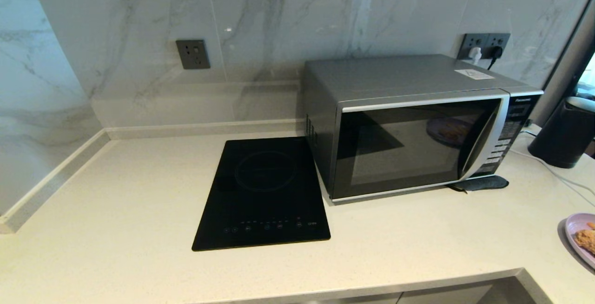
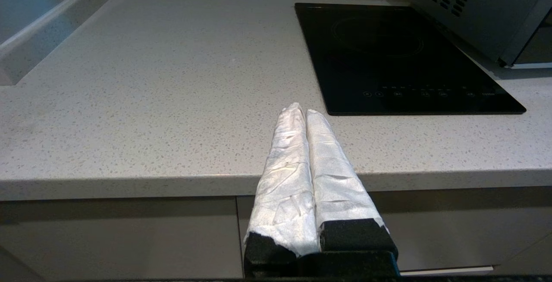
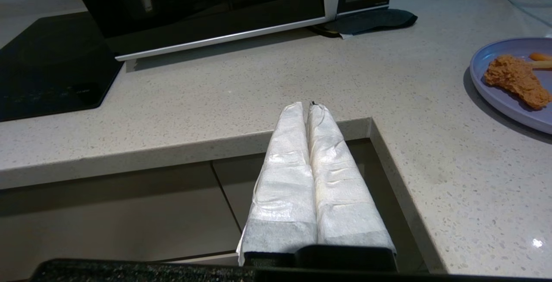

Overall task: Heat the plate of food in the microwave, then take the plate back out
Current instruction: Open the microwave oven

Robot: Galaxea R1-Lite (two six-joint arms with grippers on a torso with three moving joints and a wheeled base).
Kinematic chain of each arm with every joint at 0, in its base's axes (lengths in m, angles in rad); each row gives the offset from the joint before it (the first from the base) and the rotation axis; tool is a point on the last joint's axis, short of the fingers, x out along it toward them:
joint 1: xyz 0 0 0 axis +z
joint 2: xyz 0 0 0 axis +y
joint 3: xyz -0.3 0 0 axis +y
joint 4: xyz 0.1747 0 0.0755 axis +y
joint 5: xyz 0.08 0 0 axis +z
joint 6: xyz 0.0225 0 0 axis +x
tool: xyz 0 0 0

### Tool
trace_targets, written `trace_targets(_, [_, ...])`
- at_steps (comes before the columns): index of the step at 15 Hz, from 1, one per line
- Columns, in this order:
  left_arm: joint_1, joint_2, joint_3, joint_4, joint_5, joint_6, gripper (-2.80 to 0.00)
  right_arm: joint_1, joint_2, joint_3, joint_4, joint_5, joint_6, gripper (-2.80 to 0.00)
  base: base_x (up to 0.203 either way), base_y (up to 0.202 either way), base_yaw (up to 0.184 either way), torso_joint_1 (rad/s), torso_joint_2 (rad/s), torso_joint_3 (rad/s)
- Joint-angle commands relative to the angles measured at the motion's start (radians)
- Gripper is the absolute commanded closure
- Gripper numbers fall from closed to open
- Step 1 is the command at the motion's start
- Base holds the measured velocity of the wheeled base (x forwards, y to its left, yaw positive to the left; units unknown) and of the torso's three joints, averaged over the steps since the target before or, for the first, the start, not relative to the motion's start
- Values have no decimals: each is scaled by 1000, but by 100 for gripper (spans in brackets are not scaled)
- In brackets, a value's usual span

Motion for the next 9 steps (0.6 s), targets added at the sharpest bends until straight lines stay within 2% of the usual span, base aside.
trace_targets(1, [0,1,0,-1,0,-1,0,1,1,2,-1,-1,1,0,0,0,0,0,0,0])
trace_targets(9, [0,1,0,-1,0,-1,0,1,1,2,-2,-1,0,0,0,0,0,0,0,0])
